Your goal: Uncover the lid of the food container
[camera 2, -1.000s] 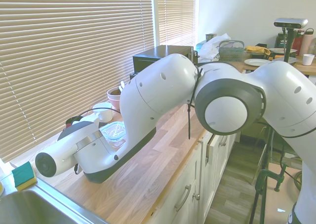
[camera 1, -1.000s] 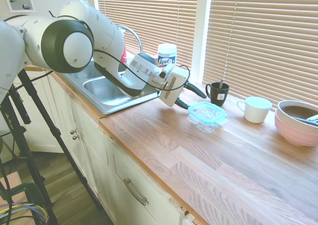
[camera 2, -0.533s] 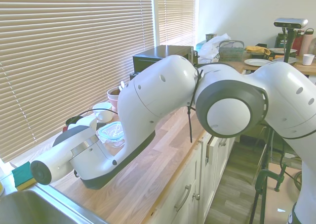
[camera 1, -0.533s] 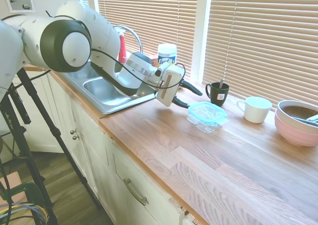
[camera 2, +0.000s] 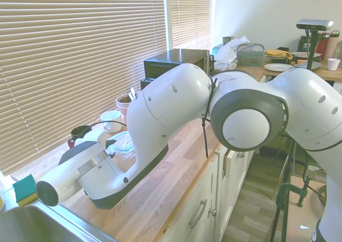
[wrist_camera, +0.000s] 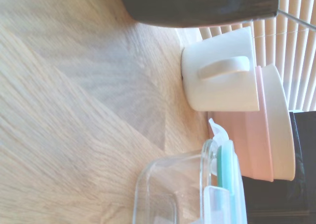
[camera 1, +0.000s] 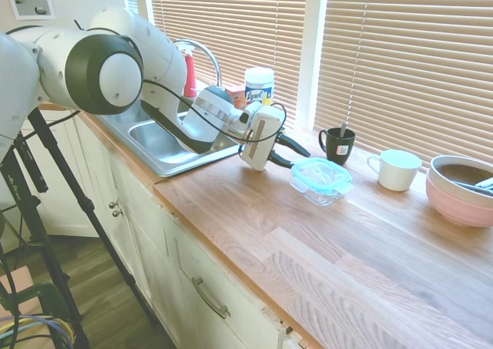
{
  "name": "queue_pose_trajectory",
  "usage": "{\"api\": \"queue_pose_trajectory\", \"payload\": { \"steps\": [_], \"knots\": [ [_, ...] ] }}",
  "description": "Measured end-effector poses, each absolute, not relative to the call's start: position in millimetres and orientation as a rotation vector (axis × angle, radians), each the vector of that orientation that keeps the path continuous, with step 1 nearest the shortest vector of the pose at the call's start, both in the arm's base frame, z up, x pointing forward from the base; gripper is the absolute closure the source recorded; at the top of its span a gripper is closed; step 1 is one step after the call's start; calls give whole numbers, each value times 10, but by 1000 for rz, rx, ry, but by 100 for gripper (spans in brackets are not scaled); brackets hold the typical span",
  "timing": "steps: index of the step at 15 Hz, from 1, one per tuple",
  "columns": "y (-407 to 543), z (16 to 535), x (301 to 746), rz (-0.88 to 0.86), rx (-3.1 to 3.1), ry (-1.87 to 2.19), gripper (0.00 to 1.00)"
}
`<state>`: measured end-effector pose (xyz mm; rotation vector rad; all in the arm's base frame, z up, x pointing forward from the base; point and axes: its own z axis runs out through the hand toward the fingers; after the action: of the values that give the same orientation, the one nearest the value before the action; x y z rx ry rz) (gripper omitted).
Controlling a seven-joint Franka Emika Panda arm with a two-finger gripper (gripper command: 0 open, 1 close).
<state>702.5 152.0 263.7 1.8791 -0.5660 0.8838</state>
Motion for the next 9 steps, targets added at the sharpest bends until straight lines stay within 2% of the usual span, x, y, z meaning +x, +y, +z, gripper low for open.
{"api": "queue_pose_trajectory", "payload": {
  "steps": [9],
  "knots": [
    [1499,2642,7004,866,1859,-579,100]
  ]
}}
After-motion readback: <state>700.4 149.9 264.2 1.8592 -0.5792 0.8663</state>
